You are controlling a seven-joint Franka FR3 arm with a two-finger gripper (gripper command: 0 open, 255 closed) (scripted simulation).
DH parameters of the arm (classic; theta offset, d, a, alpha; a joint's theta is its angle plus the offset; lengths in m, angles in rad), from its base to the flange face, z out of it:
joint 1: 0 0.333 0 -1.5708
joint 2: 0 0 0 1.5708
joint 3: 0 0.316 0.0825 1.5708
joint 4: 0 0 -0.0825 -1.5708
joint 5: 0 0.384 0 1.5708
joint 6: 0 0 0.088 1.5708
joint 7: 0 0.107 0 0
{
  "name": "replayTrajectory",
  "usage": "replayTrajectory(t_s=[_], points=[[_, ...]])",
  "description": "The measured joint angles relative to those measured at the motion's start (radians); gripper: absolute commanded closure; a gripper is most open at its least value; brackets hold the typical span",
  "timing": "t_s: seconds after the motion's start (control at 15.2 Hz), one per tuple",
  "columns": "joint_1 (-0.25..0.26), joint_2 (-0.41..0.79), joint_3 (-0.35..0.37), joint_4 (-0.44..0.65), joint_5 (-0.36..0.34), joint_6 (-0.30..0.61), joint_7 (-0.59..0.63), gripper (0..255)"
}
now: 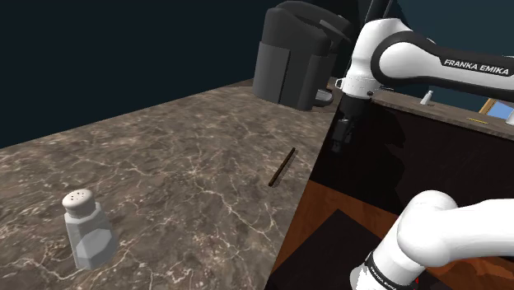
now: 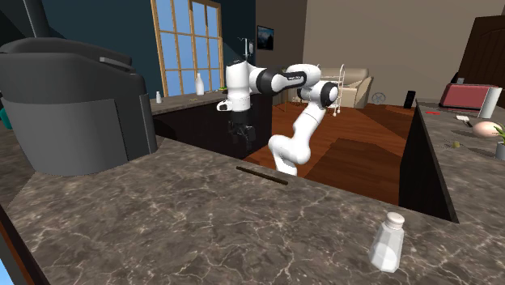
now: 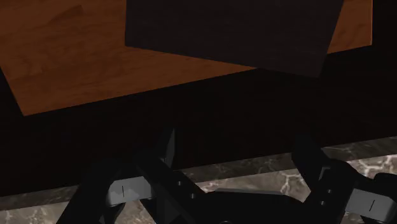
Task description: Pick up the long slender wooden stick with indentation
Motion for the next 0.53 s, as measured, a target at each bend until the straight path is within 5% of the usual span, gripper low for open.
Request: replayTrajectory(t_s=[0.13,0.53], points=[[-0.007,-0.007,0.017,-0.003,0.012,0.001,0.035,0],[-0.100,-0.067,0.237,0.005,0.159,0.003,0.510,0]])
